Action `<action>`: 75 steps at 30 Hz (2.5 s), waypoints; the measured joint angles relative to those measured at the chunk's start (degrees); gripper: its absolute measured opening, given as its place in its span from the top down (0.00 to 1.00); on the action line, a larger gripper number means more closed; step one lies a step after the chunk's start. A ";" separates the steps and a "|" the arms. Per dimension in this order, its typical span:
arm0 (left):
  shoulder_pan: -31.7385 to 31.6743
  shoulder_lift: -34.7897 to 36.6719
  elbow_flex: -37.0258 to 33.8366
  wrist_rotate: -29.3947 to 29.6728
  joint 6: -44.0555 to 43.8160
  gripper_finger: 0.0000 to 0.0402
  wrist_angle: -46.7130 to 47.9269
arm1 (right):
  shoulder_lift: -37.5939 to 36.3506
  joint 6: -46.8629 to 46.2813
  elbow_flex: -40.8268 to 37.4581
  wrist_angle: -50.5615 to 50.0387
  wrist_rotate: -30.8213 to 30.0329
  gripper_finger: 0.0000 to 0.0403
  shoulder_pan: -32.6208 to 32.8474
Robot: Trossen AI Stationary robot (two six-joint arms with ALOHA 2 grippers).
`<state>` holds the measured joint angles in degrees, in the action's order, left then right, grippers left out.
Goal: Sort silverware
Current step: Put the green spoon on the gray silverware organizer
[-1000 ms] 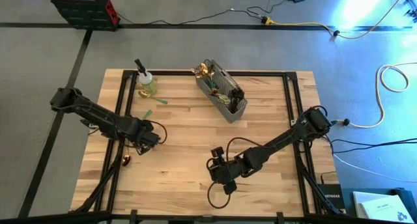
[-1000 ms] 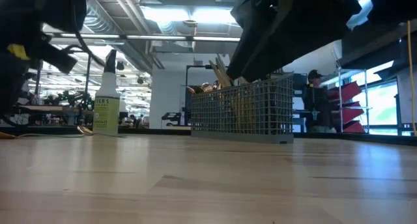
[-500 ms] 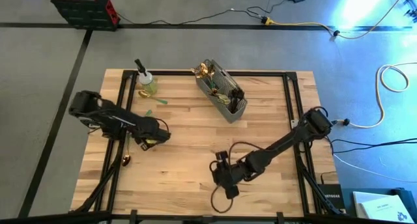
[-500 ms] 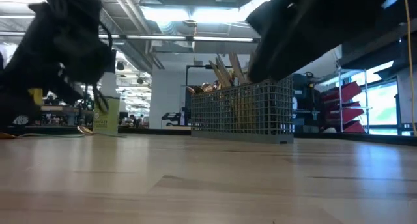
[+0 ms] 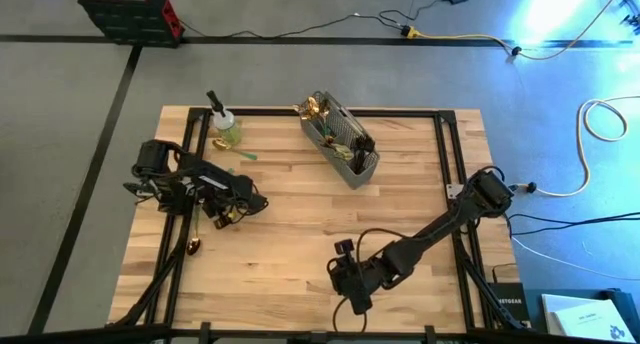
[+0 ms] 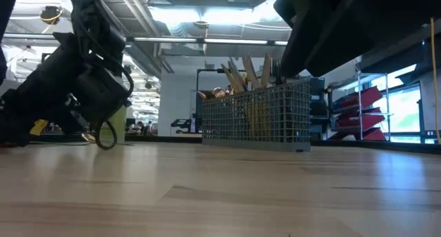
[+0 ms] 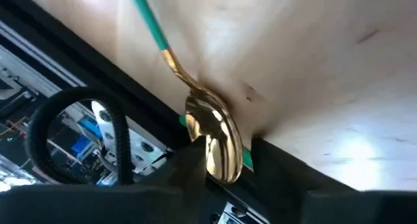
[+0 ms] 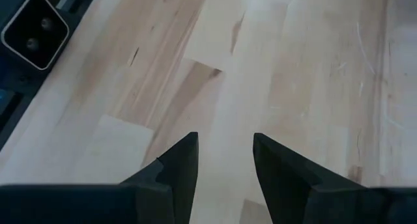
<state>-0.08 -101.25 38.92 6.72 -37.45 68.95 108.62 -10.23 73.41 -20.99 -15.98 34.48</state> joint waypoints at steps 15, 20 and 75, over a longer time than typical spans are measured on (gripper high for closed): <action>7.02 1.75 7.04 -6.52 2.58 1.00 2.58 | -0.46 -7.25 0.01 -8.74 1.57 0.67 1.16; 10.42 5.21 17.41 -8.09 1.78 1.00 7.33 | -0.84 -12.66 0.01 -14.99 0.70 0.67 2.66; -27.40 -5.98 87.79 30.35 68.10 1.00 15.52 | -4.08 -52.42 0.08 -4.90 -23.13 0.67 21.17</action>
<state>-27.47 -107.23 126.72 37.07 30.65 84.47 104.53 -62.65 73.49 -25.90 -39.11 55.65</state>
